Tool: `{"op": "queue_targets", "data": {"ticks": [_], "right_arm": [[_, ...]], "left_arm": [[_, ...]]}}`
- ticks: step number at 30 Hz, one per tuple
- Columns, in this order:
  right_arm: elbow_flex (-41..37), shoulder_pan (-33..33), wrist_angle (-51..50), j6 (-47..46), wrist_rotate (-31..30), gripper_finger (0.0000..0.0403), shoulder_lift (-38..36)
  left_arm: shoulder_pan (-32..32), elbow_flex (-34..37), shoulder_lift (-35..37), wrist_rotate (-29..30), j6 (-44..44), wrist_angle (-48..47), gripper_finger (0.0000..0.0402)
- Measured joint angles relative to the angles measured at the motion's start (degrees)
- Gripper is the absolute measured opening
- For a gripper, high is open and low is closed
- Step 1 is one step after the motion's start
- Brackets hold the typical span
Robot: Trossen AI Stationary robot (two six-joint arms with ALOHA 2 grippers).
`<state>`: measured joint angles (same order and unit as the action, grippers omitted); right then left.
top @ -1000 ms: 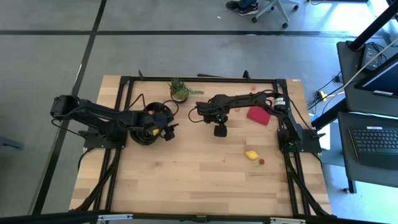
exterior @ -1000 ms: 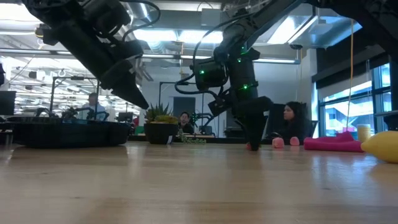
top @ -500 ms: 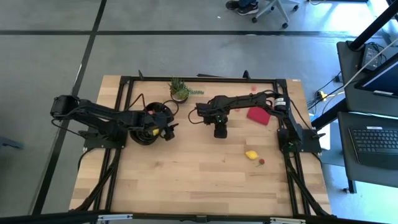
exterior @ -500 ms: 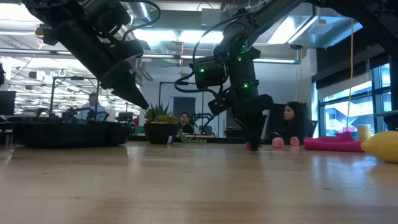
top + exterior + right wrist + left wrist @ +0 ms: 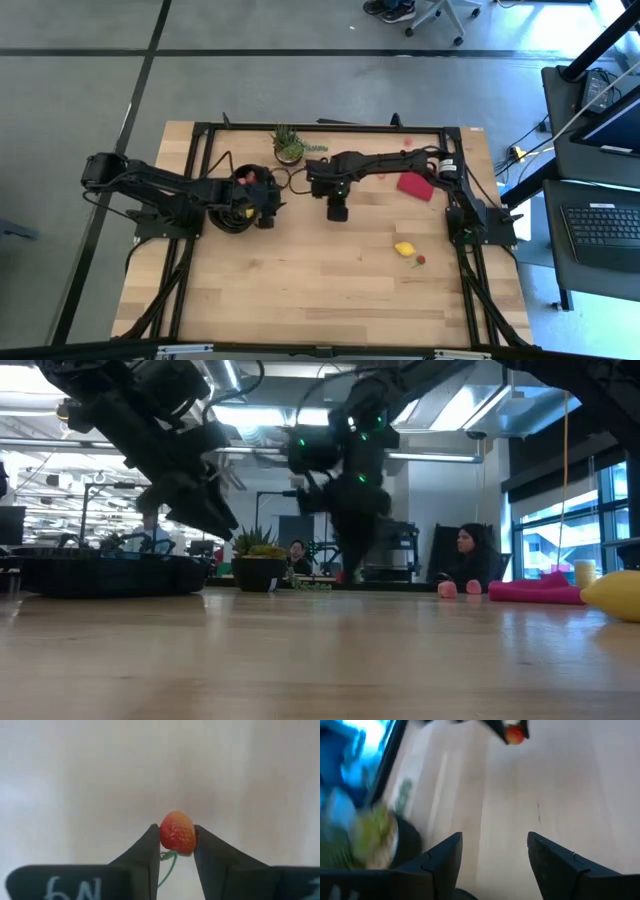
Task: Pick and placing Produce into tupperware
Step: Put the red strawberry into the black container
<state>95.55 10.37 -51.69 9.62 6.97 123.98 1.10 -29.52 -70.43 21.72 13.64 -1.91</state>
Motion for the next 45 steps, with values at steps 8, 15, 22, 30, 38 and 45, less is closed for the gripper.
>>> {"op": "queue_targets", "data": {"ticks": [8,15,22,30,38,45], "right_arm": [[3.29,-1.61,12.31,3.03,10.74,0.0098,-0.11],[3.29,-1.68,18.51,3.77,16.08,0.0098,-0.22],[3.29,-1.68,22.07,4.23,16.11,0.0098,-0.31],[3.32,-1.68,22.8,4.18,18.64,0.0098,-0.33],[5.2,-1.82,21.37,4.29,18.6,0.0098,-0.37],[5.65,-1.94,20.96,4.15,18.59,0.0098,-0.37]], "left_arm": [[-2.1,0.0,0.0,-0.77,24.04,2.66,0.0193],[-3.99,-0.01,0.0,-3.28,32.73,8.15,0.018],[-6.71,-0.04,0.0,-3.39,39.96,11.53,0.0153],[-7.54,-0.04,0.0,-3.41,41.0,9.75,0.0125],[-7.52,-0.05,0.0,-3.06,37.83,9.01,0.0115],[-7.54,-0.07,0.04,-2.07,34.96,9.32,0.0125]]}}
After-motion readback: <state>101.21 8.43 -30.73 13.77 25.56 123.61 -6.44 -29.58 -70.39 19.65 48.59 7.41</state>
